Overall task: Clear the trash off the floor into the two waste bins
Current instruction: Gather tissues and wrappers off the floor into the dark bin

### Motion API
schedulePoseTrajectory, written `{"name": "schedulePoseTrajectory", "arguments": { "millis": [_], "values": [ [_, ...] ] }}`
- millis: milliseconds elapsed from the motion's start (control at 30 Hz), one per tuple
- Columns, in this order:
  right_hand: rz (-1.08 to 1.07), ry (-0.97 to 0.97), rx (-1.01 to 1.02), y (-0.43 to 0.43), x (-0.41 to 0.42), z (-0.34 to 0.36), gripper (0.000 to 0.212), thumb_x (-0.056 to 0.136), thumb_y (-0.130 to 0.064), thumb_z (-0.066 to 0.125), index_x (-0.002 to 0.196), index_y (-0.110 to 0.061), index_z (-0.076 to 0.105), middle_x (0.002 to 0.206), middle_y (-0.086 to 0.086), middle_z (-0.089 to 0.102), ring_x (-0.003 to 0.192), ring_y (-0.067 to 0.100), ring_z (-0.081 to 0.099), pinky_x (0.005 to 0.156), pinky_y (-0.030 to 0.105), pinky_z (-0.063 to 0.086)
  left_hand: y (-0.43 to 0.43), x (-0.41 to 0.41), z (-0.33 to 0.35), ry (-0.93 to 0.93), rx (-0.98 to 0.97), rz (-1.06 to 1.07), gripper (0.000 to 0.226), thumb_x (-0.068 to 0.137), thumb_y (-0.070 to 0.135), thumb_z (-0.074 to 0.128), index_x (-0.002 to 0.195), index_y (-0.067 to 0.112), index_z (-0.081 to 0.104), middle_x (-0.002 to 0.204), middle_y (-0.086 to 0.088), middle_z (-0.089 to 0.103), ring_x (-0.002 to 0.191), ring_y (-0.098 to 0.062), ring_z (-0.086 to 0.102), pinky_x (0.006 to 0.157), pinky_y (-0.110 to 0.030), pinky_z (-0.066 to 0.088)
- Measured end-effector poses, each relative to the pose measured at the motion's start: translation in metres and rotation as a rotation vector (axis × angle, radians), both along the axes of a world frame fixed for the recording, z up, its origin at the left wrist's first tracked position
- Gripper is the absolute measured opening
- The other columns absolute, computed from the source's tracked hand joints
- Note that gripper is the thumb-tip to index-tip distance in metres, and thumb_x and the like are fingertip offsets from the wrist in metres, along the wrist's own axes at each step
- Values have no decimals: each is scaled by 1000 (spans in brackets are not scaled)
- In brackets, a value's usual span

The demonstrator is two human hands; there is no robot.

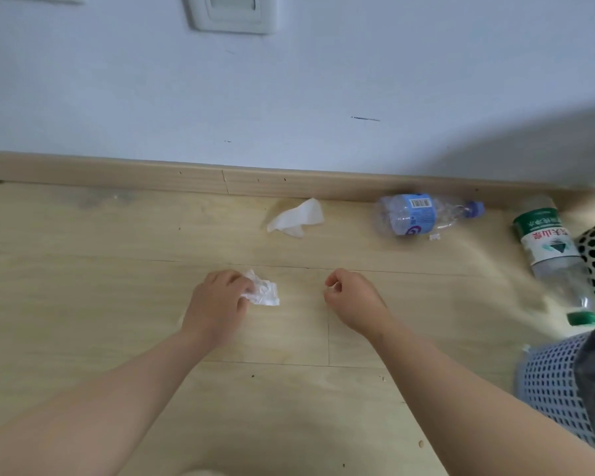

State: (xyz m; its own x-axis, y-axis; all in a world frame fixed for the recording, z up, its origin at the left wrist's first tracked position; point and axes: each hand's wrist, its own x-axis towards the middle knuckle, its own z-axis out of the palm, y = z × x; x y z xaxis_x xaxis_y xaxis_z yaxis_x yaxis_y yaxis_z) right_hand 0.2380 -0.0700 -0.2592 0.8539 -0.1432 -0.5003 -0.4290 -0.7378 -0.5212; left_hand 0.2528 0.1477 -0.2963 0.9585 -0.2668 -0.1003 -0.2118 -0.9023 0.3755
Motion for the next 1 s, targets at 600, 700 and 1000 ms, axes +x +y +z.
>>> {"name": "schedulePoseTrajectory", "arguments": {
  "millis": [600,700,1000],
  "values": [
    [74,-46,-240,-20,-16,-12,35,92,-19,46,126,-21,51,137,-2,42,126,21,35,98,30,32,-77,84,15,181,68,-265,23,85,18,51,103,14,65,145,2,39,131,-18,38,95,-28,39],
    [49,-64,-218,-25,-19,-12,41,92,-16,46,133,-20,47,139,0,43,128,21,35,101,30,32,-80,63,12,198,-37,-312,17,84,16,54,94,9,66,126,-1,56,119,-21,50,89,-28,42],
    [419,-84,-265,-15,-33,-13,58,90,-10,45,142,-32,34,150,-4,28,131,24,31,102,33,34,-66,-1,29,611,-370,-154,7,84,16,60,81,23,60,78,8,60,72,-11,54,66,-22,42]
  ]
}}
